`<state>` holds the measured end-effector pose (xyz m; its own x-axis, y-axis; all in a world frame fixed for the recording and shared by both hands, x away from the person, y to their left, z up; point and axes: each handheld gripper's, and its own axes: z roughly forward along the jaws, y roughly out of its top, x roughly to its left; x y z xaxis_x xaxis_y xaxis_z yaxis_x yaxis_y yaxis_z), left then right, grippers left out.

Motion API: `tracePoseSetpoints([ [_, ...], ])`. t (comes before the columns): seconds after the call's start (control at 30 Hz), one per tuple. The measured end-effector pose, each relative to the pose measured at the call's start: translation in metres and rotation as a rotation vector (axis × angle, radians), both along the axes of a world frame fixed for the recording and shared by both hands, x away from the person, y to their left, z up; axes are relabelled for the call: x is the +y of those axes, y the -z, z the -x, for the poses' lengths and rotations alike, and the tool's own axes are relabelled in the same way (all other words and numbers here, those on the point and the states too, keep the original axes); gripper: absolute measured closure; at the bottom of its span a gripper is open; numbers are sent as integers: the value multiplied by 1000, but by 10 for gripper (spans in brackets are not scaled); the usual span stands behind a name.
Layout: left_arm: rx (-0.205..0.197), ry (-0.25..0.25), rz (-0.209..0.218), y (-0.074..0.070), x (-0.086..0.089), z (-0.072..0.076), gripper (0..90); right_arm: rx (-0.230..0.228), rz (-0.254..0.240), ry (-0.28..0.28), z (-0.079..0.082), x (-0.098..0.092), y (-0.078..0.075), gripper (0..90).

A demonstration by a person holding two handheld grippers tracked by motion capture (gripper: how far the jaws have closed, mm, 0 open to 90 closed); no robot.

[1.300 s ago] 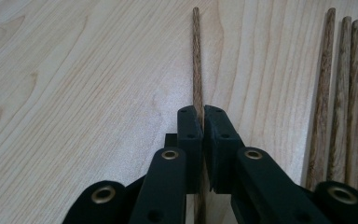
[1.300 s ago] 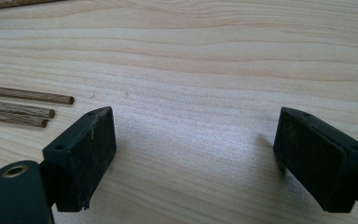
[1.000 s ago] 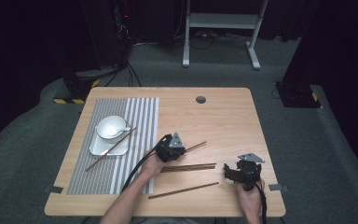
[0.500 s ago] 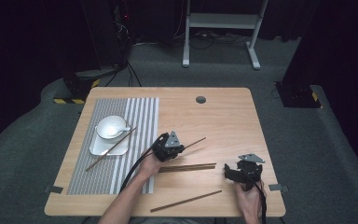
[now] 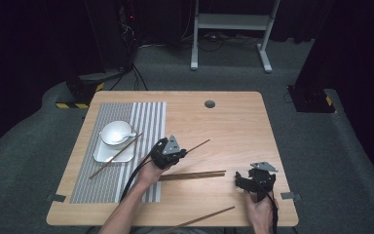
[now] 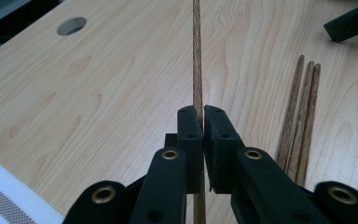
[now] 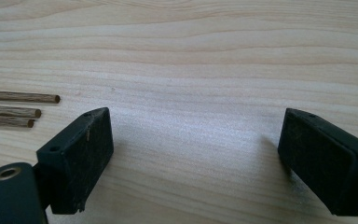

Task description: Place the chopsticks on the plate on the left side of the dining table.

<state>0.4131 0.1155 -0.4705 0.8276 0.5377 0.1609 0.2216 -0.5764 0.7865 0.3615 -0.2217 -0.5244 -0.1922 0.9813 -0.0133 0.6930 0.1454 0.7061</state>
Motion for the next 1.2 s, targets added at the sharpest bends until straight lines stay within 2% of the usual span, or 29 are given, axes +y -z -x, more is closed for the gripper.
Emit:
tracePoseSetpoints([
  [0.3, -22, -21, 3, -9, 14, 14, 853, 1, -3, 6, 2, -1, 0, 100],
  [0.4, -20, -27, 4, -11, 21, 18, 853, 1, -3, 6, 2, -1, 0, 100],
  [0.57, -11, -20, -16, -9, 21, 19, 853, 1, -3, 6, 2, -1, 0, 100],
  [0.73, 8, -9, -66, 0, 12, 14, 853, 1, -3, 6, 2, -1, 0, 100],
  [0.9, 23, -3, -138, 13, -2, 5, 853, 1, -3, 6, 2, -1, 0, 99],
  [1.1, 49, 28, -176, 22, -21, -11, 852, 1, -3, 6, 2, -1, 0, 100],
  [1.2, 65, 75, -201, 25, -27, -13, 852, 1, -3, 6, 2, -1, 0, 100],
])
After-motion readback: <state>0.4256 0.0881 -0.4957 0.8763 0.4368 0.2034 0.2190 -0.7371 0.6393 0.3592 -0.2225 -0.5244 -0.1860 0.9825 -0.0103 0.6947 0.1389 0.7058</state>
